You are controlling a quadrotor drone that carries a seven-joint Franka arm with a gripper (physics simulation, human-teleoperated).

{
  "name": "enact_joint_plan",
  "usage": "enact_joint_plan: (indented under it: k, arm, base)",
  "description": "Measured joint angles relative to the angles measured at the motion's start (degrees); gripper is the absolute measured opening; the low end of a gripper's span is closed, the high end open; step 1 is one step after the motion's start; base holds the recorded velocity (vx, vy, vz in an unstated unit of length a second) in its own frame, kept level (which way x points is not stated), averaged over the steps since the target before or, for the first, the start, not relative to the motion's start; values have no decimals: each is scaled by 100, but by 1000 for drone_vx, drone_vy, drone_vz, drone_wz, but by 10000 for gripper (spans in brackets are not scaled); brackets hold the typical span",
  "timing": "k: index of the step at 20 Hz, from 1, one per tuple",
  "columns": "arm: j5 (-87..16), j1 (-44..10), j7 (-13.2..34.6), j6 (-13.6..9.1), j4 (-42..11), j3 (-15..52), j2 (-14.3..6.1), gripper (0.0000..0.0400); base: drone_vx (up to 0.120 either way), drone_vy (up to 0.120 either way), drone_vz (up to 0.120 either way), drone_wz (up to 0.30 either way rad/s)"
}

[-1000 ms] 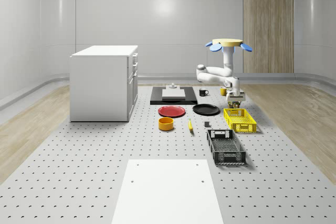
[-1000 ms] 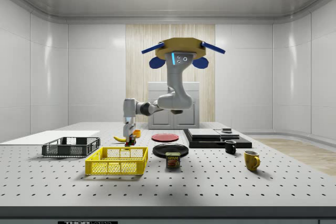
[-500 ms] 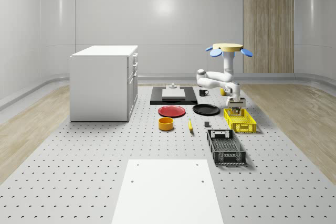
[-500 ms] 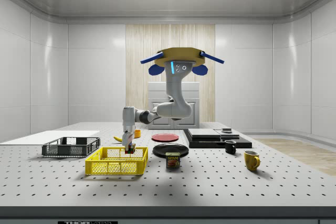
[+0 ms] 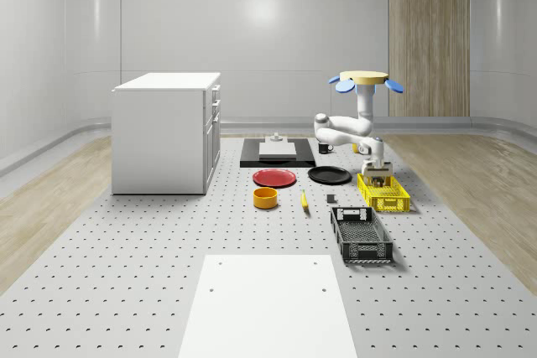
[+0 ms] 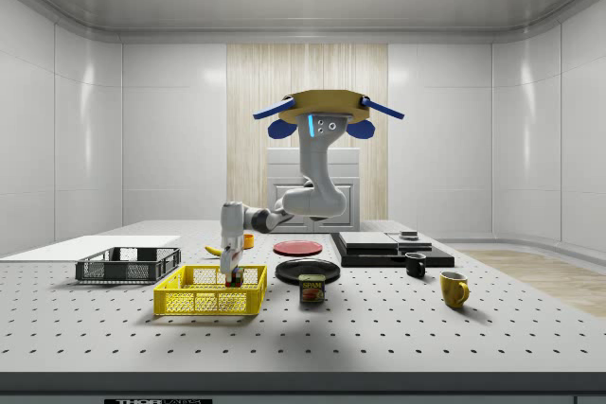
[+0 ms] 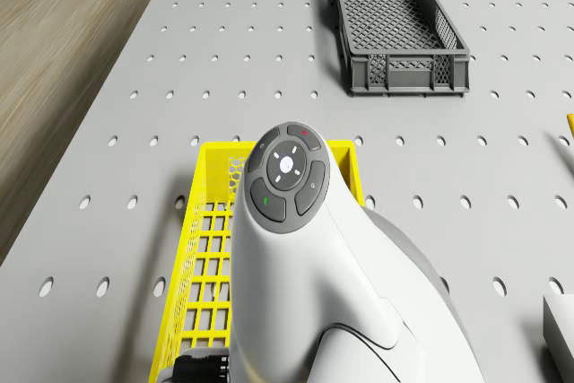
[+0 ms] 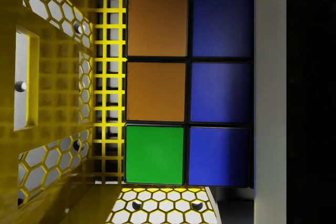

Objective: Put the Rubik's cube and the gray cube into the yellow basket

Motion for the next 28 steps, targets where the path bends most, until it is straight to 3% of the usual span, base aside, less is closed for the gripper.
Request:
enact_joint_plan:
  k: [4,6,13,20,28]
  arm:
    - [-230,-50,4,88,72,-246,11,322]
    - [-298,-63,1,103,92,-311,21,354]
    - [-29,10,-4,-49,-4,-2,42,392]
    - [322,72,-7,-192,-93,377,46,399]
    - [429,82,-5,-219,-113,487,34,400]
  base:
    - [0,0,0,0]
    - [0,0,0,0]
    - [0,0,0,0]
    - [0,0,120,0]
    - [0,-120,40,0]
